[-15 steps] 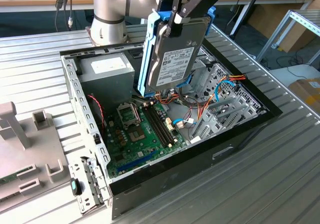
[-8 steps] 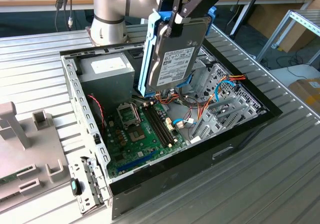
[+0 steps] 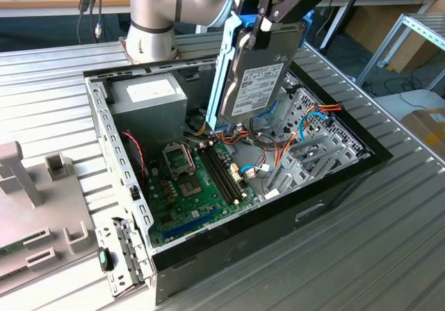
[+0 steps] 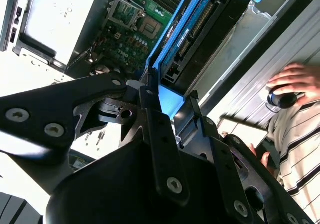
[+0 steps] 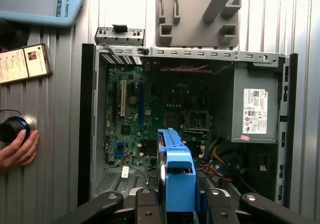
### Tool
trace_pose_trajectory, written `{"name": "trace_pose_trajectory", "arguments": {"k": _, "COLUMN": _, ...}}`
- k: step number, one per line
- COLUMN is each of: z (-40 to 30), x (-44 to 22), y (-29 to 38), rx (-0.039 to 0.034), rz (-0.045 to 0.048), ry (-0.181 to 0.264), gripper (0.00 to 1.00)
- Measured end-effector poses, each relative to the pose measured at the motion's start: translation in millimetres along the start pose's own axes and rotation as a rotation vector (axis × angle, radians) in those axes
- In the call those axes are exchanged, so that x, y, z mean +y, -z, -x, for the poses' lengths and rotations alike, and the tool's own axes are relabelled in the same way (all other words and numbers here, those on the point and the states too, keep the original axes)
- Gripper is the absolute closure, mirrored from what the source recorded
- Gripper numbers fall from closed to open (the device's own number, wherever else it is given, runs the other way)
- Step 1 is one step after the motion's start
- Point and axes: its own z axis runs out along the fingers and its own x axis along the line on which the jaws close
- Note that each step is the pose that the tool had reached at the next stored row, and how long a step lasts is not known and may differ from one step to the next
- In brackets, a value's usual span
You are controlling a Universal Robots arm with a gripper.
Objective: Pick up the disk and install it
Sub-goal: 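Pick up the disk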
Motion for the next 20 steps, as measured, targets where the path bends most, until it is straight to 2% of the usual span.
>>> {"name": "trace_pose_trajectory", "arguments": {"k": 2, "z": -0.1, "x": -4.0, "y": 0.1, "rx": 0.0001, "rz": 0.0000, "ry": 0.000, "gripper": 0.64}}
{"name": "trace_pose_trajectory", "arguments": {"k": 7, "z": -0.3, "x": -9.1, "y": 0.1, "rx": 0.0001, "rz": 0.0000, "ry": 0.000, "gripper": 0.64}}
{"name": "trace_pose_trajectory", "arguments": {"k": 16, "z": -0.3, "x": -10.8, "y": 0.2, "rx": 0.0001, "rz": 0.0000, "ry": 0.000, "gripper": 0.64}}
{"name": "trace_pose_trajectory", "arguments": {"k": 20, "z": -0.8, "x": -23.6, "y": 0.3, "rx": 0.0000, "rz": 0.0000, "ry": 0.000, "gripper": 0.64}}
